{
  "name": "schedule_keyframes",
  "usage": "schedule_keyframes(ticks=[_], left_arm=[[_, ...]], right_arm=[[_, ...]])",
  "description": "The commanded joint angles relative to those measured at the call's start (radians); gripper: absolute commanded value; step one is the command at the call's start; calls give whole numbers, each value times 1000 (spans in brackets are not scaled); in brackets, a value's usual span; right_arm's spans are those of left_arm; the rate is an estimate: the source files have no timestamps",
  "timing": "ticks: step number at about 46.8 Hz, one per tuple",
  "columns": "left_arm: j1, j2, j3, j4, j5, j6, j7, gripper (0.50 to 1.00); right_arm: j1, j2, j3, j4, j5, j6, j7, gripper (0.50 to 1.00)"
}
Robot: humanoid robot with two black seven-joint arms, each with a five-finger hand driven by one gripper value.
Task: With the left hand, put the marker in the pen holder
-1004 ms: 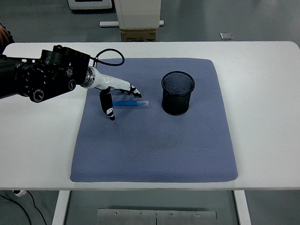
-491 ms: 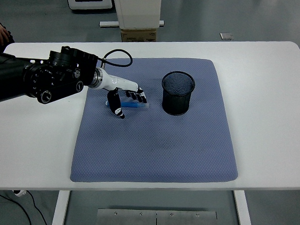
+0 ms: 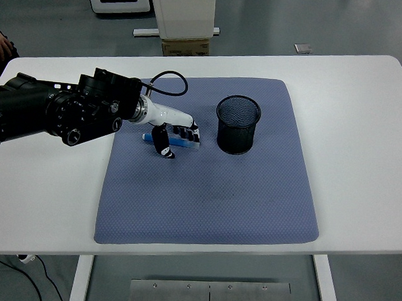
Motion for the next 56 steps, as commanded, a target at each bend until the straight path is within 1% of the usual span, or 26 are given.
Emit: schedule_keyframes(ticks=[1,6,16,45,51,56], left_arm=[[0,0,9,-2,0,6,0,725],[-2,-7,12,-2,0,6,0,707],[-14,-7,12,0,-2,9,-1,628],[-17,-16,14,-3,0,6,-1,619],[-19,-16,14,-3,0,6,-1,596],[-19,-17,14,-3,0,6,-1,552]], right_arm=[[0,0,0,0,0,0,0,1000],[0,0,0,0,0,0,0,1000],[0,0,0,0,0,0,0,1000],[0,0,0,0,0,0,0,1000],[0,0,0,0,0,0,0,1000],[0,0,0,0,0,0,0,1000]])
